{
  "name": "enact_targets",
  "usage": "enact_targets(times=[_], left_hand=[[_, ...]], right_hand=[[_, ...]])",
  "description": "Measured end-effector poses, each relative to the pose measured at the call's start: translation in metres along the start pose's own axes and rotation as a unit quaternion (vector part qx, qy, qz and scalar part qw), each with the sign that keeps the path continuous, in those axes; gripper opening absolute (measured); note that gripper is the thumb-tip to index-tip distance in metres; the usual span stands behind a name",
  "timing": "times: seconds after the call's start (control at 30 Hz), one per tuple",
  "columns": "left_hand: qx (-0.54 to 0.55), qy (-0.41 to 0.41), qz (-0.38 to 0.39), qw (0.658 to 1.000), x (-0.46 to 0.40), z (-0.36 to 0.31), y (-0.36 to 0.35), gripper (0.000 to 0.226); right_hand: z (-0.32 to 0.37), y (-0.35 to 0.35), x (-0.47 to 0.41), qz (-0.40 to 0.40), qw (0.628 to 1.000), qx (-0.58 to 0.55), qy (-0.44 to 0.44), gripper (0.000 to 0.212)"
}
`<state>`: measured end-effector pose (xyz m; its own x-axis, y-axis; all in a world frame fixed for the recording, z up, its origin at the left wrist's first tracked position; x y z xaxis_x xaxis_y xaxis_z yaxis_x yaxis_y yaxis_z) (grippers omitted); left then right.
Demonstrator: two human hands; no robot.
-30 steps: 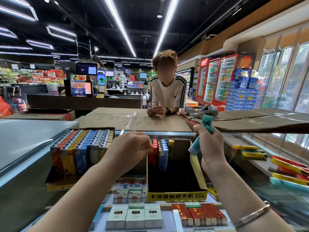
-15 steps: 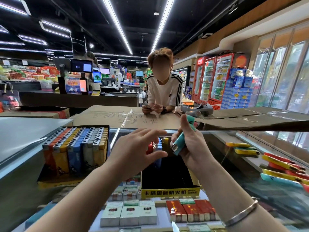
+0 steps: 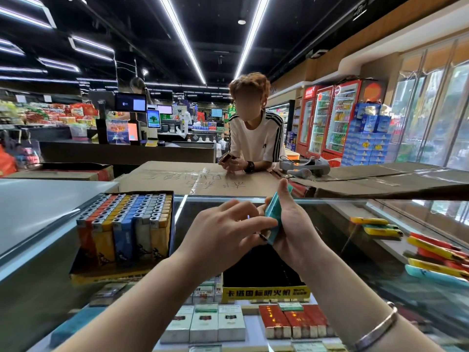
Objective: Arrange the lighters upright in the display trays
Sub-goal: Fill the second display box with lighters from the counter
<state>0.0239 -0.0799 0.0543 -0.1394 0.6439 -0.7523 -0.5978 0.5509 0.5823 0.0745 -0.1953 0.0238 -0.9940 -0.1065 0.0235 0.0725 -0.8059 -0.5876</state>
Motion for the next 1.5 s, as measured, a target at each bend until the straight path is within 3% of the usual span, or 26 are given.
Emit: enact_targets(times=[0.2,0.33,0.43,0.6,0.87,1.23,1.5], left_hand=[[0.058,0.06,-0.056,0.995,-0.001,0.003,0.005,0.028],[0.177,0.165,-0.121,0.963,0.003,0.018,0.008,0.032],[0.231,0.239,-0.122,0.935,0.008,0.026,0.004,0.029],[0.229,0.257,-0.074,0.936,-0.001,0.03,-0.005,0.025],[0.187,0.233,0.018,0.954,-0.038,0.038,-0.023,0.022],[0.078,0.222,0.185,0.954,-0.052,0.041,-0.054,0.016],[0.061,0.221,0.239,0.944,-0.061,0.042,-0.062,0.017]], right_hand=[[-0.001,0.004,-0.003,-0.019,0.998,0.062,-0.026,0.055],[0.015,0.014,-0.003,-0.065,0.984,0.156,0.053,0.042],[0.037,0.024,-0.003,-0.115,0.965,0.199,0.126,0.033],[0.049,0.042,-0.01,-0.194,0.939,0.218,0.184,0.026],[0.038,0.056,-0.015,-0.187,0.957,0.213,0.059,0.026],[0.038,0.053,-0.011,-0.183,0.956,0.229,0.029,0.022],[0.038,0.052,-0.011,-0.183,0.951,0.247,0.036,0.024]])
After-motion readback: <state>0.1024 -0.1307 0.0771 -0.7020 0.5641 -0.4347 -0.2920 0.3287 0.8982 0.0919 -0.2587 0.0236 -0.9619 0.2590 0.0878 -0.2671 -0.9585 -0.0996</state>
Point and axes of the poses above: each hand's wrist, its own x-axis away from the middle knuckle, its own y-axis out of the back of the hand, z = x × y, the point moved 5 cm from there along -x, towards the middle knuckle, and after that the axes turned 4 degrees about -y, right-handed, at the moved point
